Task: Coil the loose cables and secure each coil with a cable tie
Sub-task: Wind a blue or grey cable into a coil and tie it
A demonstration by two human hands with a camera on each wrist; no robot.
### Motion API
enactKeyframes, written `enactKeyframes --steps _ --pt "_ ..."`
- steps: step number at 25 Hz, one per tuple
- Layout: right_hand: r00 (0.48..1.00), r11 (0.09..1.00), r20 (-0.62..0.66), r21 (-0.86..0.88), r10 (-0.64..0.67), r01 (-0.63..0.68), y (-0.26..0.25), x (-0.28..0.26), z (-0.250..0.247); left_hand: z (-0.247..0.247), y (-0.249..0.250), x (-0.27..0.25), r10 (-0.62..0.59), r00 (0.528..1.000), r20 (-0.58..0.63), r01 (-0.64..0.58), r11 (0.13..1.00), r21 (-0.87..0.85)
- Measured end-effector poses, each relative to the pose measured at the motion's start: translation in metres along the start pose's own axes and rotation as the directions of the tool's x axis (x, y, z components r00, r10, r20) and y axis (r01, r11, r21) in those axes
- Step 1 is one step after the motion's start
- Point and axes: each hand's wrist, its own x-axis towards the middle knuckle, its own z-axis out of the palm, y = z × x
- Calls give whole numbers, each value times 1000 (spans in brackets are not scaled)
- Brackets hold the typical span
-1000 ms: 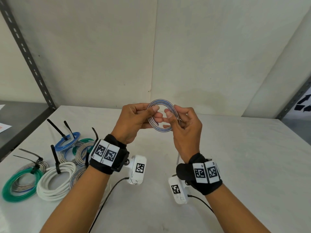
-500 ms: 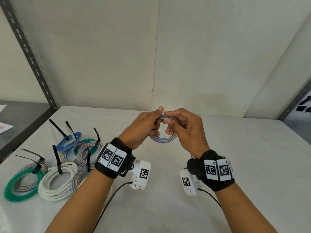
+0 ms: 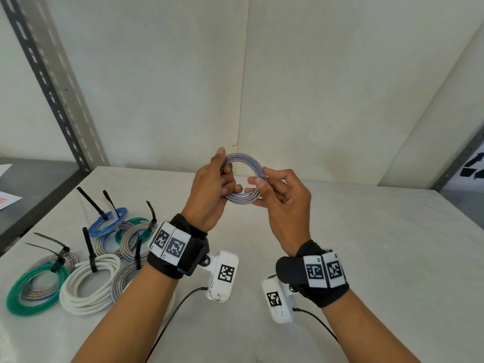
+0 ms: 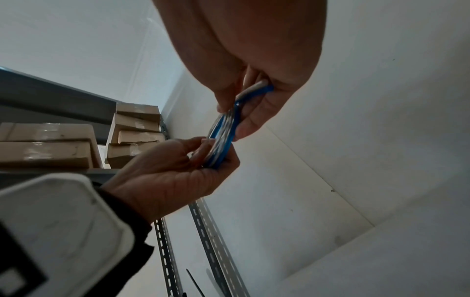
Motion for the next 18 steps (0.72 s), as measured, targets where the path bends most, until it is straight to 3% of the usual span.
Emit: enactKeyframes --steps 4,6,8,10,13,15,18 --pt "999 999 -4 -16 -35 35 2 1 0 5 -6 -3 -9 1000 -22 6 994 -111" --pt "999 999 9 -27 -35 35 -2 6 -7 5 -6 -1 -34 999 32 37 994 -100" --pt "995 997 92 -64 -25 31 -9 14 -19 -1 1 2 -81 990 112 81 997 6" --pt "964 984 266 -168 -11 57 -16 22 -34 -6 5 3 -174 964 201 140 975 172" --pt "896 926 443 -346 18 153 -20 26 -46 -5 3 -3 -283 921 267 123 863 491" --pt "889 914 458 -366 15 173 -20 25 -46 -2 -1 -6 -241 932 271 50 826 562" --pt "918 936 396 -323 -3 142 -19 22 -42 0 -3 -6 -116 970 216 -16 850 527"
